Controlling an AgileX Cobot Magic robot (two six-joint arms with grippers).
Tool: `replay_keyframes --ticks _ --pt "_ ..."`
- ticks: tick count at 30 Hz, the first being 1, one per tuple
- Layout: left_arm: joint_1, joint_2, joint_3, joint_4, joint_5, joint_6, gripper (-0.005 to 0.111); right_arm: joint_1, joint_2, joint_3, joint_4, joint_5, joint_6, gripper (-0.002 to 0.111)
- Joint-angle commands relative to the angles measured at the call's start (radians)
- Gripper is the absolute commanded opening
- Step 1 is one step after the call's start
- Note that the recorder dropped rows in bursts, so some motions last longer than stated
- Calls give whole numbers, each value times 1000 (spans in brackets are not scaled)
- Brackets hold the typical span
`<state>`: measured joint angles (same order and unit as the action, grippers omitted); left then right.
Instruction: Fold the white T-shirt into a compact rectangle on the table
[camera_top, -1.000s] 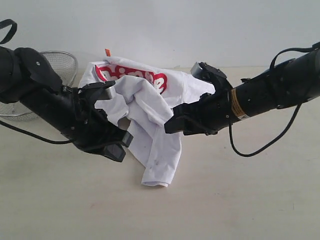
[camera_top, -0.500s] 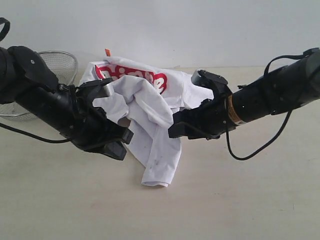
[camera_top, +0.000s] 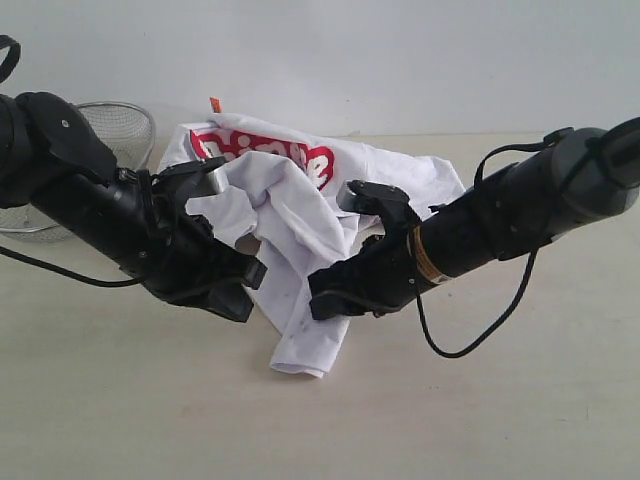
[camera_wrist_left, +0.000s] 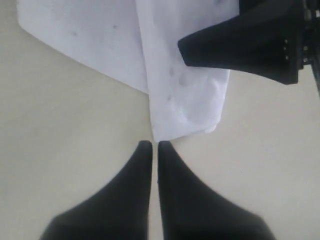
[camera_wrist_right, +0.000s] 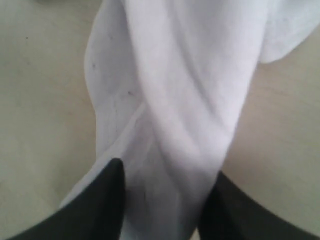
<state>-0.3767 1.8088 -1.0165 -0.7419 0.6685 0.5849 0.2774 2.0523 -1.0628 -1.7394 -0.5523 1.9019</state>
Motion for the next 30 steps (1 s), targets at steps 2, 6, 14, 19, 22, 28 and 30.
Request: replay_keyframes --ticks 2,6,14,19,22,28,30 --pt "-5 -11 6 6 1 -8 4 1 3 4 -5 -108 -15 0" --pt "-5 -11 6 6 -7 -8 4 1 -17 4 -5 -144 -25 0" --pt "-5 -15 6 6 -7 -8 4 1 -82 4 -5 -308 -24 0" --pt "-5 -65 6 6 2 -8 4 35 -87 4 -5 -401 -15 0" --pt "-5 -120 4 6 5 -8 4 101 -87 4 -5 -403 -20 0" --pt "-5 -174 4 37 32 -10 4 251 -87 4 -5 -227 -26 1" --pt "-5 -174 4 60 39 -25 4 277 -87 4 -5 -210 -26 5"
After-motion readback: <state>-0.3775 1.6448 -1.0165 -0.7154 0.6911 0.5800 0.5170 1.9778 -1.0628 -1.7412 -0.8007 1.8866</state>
